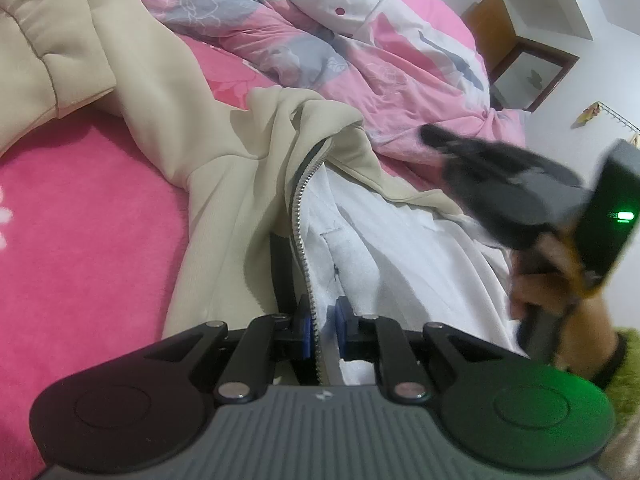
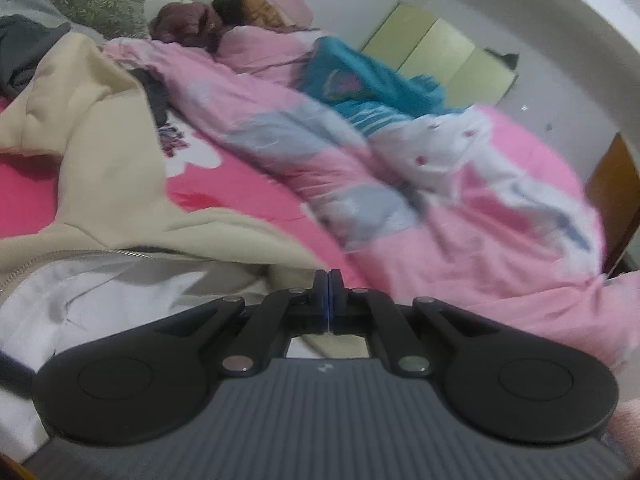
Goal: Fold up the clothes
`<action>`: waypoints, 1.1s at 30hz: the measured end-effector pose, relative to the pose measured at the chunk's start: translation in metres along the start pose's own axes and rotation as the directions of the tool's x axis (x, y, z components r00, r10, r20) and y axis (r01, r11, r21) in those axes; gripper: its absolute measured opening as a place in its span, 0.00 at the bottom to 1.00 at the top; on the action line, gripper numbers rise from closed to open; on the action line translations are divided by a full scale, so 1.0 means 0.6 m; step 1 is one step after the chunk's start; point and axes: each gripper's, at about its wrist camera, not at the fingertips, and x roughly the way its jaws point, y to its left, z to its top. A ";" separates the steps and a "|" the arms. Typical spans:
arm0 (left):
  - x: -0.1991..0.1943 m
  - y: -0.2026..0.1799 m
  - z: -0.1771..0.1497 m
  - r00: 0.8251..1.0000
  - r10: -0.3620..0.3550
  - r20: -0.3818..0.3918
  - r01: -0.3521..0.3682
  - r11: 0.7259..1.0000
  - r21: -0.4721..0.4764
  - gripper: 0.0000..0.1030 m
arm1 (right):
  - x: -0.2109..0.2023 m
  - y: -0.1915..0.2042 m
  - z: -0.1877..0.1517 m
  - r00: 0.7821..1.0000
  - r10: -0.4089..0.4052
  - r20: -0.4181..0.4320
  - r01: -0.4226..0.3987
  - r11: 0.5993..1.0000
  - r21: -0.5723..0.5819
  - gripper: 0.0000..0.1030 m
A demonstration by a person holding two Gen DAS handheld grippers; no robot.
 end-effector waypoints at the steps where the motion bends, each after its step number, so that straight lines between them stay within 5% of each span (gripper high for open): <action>1: -0.001 0.001 0.000 1.000 -0.001 -0.001 0.001 1.000 -0.003 0.13 | -0.008 -0.009 0.002 1.000 -0.010 0.004 0.010 1.000 0.006 0.00; 3: -0.003 0.003 0.000 1.000 -0.004 -0.003 0.004 1.000 -0.009 0.13 | -0.016 -0.028 0.002 1.000 -0.011 -0.019 0.012 0.999 0.041 0.01; 5: -0.004 0.004 0.000 1.000 -0.006 -0.005 0.006 1.000 -0.012 0.13 | -0.002 -0.062 -0.016 0.995 0.057 -0.078 -0.038 0.975 0.217 0.04; 8: -0.005 0.005 0.000 1.000 -0.009 -0.007 0.009 1.000 -0.017 0.13 | 0.019 -0.114 -0.045 0.975 0.174 -0.140 -0.089 0.877 0.472 0.26; 9: -0.006 0.006 -0.001 1.000 -0.009 -0.007 0.009 1.000 -0.016 0.13 | 0.032 -0.135 -0.062 0.961 0.238 -0.138 -0.112 0.796 0.596 0.30; 11: -0.006 0.007 -0.002 1.000 -0.009 -0.007 0.009 1.000 -0.016 0.13 | 0.065 -0.172 -0.107 0.932 0.347 -0.102 -0.114 0.549 0.828 0.31; 13: -0.006 0.007 -0.002 1.000 -0.009 -0.007 0.009 1.000 -0.016 0.13 | 0.100 -0.188 -0.150 0.913 0.404 -0.054 -0.084 0.317 0.945 0.33; 15: -0.006 0.007 -0.002 1.000 -0.009 -0.007 0.009 1.000 -0.015 0.13 | 0.135 -0.189 -0.190 0.904 0.426 -0.019 -0.041 0.131 0.991 0.38; 18: -0.005 0.007 -0.002 1.000 -0.009 -0.006 0.009 1.000 -0.015 0.13 | 0.181 -0.178 -0.233 0.907 0.421 -0.032 0.051 -0.032 0.998 0.39; 20: -0.003 0.007 -0.002 1.000 -0.009 -0.006 0.009 1.000 -0.016 0.13 | 0.197 -0.171 -0.254 0.926 0.378 0.018 0.041 -0.146 0.988 0.39; 24: 0.000 0.006 -0.003 1.000 -0.009 -0.003 0.009 1.000 -0.008 0.13 | 0.225 -0.161 -0.272 0.950 0.298 0.087 -0.002 -0.273 0.962 0.36; 28: 0.001 0.005 -0.005 1.000 -0.012 0.004 0.013 1.000 -0.004 0.13 | 0.236 -0.157 -0.282 0.955 0.282 0.095 -0.009 -0.292 0.956 0.11; 33: -0.002 0.005 -0.004 0.999 -0.018 0.030 0.018 1.000 -0.001 0.13 | 0.198 -0.168 -0.282 0.958 0.241 0.153 -0.091 -0.249 0.964 0.03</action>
